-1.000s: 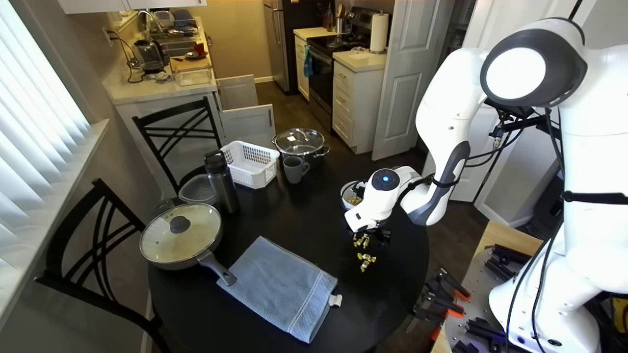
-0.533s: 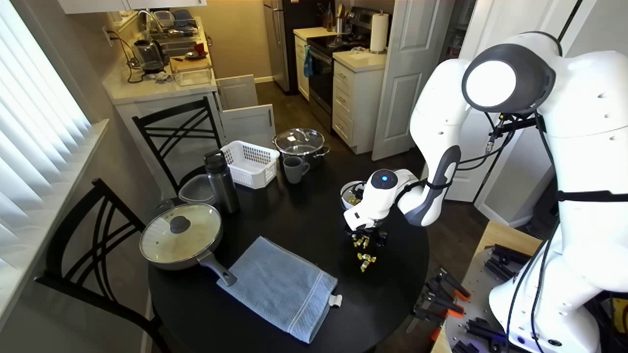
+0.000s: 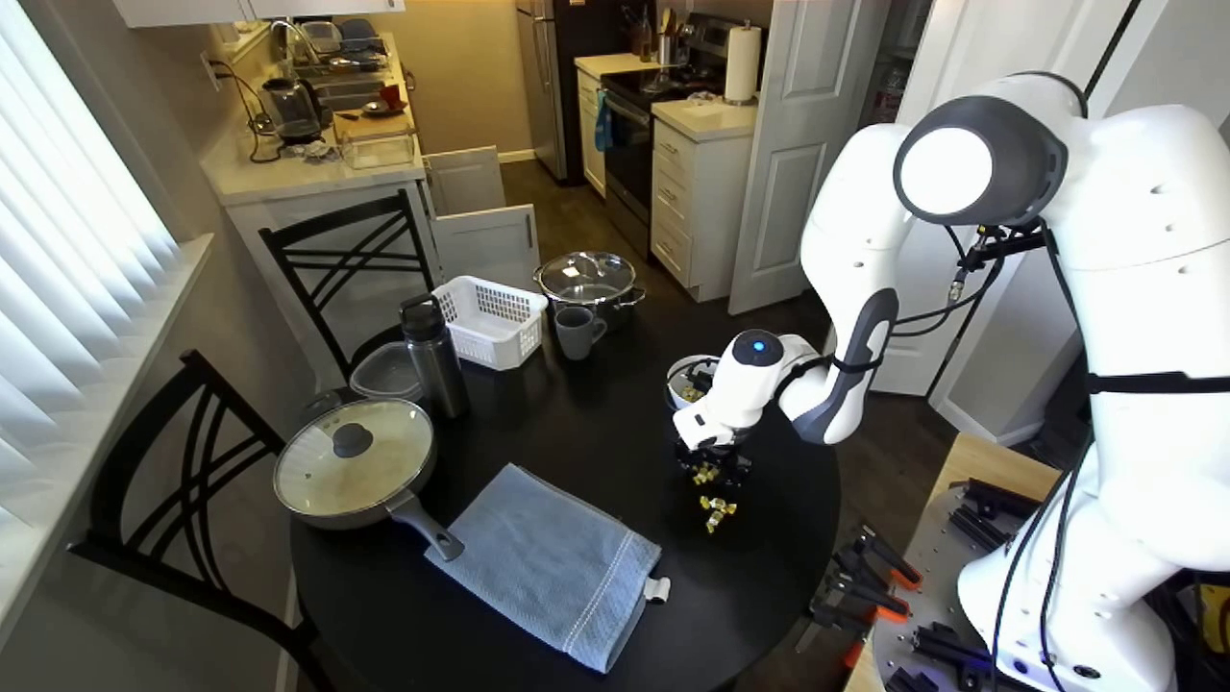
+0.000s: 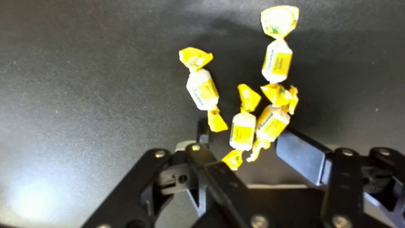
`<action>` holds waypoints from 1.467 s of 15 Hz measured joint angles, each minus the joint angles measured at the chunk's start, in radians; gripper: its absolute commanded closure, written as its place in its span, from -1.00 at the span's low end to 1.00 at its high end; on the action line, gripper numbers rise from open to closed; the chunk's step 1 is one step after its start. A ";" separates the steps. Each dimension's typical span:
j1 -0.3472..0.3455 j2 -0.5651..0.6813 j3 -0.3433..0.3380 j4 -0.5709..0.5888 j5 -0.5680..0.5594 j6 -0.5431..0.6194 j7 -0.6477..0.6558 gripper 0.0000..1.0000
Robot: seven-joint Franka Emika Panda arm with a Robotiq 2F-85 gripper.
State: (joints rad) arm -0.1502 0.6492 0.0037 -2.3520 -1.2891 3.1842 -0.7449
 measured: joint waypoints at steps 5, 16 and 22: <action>-0.021 0.003 0.008 0.008 0.000 0.038 -0.010 0.99; -0.048 -0.032 0.065 -0.018 0.000 0.052 -0.010 0.90; -0.074 -0.171 0.082 -0.076 0.000 0.040 -0.010 0.90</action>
State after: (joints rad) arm -0.2246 0.4783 0.0860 -2.4277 -1.2891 3.2240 -0.7547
